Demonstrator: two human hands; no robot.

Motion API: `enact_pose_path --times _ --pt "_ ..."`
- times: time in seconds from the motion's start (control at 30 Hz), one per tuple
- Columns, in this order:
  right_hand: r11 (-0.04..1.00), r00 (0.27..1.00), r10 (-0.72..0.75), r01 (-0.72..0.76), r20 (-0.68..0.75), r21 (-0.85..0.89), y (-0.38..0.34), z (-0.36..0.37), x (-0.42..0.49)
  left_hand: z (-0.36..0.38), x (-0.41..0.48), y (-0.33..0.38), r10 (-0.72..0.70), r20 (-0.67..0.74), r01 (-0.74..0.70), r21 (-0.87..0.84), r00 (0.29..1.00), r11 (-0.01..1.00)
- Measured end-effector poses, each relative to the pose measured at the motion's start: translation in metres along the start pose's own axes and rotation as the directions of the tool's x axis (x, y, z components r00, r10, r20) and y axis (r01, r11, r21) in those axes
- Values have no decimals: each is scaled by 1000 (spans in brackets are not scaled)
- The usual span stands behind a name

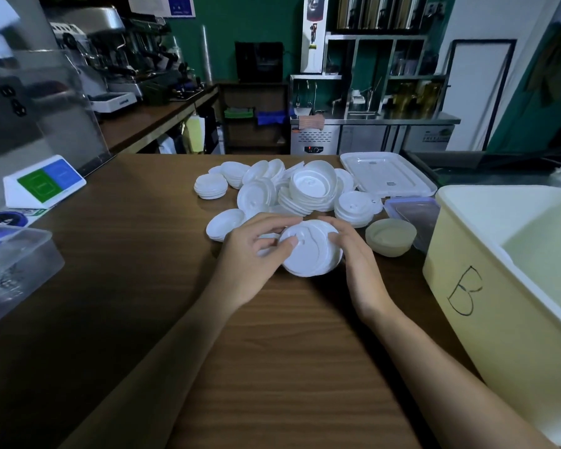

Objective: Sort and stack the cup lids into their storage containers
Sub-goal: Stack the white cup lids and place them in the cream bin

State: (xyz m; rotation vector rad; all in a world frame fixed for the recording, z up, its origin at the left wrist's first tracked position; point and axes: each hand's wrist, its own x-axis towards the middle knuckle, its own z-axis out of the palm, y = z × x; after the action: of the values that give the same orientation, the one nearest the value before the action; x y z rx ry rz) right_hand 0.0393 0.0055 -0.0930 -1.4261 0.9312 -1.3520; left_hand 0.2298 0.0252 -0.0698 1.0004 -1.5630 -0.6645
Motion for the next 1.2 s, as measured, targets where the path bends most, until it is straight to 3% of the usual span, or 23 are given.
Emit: enact_pose_path --times 0.27,0.5,0.7,0.8,1.2 --pt "999 998 -16 19 58 -42 -5 2 -5 7 -4 1 58 -46 -56 59 997 997" --pt "998 997 -22 27 75 -56 -8 1 -6 6 -4 0 138 -72 -116 252 988 961" --pt "1000 998 10 -9 68 -5 -11 2 -8 2 -2 3 -150 -44 148 -41 988 988" --pt "1000 998 16 -17 64 13 -10 2 -8 0 -1 5 -220 -36 213 -144 975 966" --pt "994 994 67 -74 92 77 -12 1 -7 -7 0 -2 -271 -26 265 -137 962 954"
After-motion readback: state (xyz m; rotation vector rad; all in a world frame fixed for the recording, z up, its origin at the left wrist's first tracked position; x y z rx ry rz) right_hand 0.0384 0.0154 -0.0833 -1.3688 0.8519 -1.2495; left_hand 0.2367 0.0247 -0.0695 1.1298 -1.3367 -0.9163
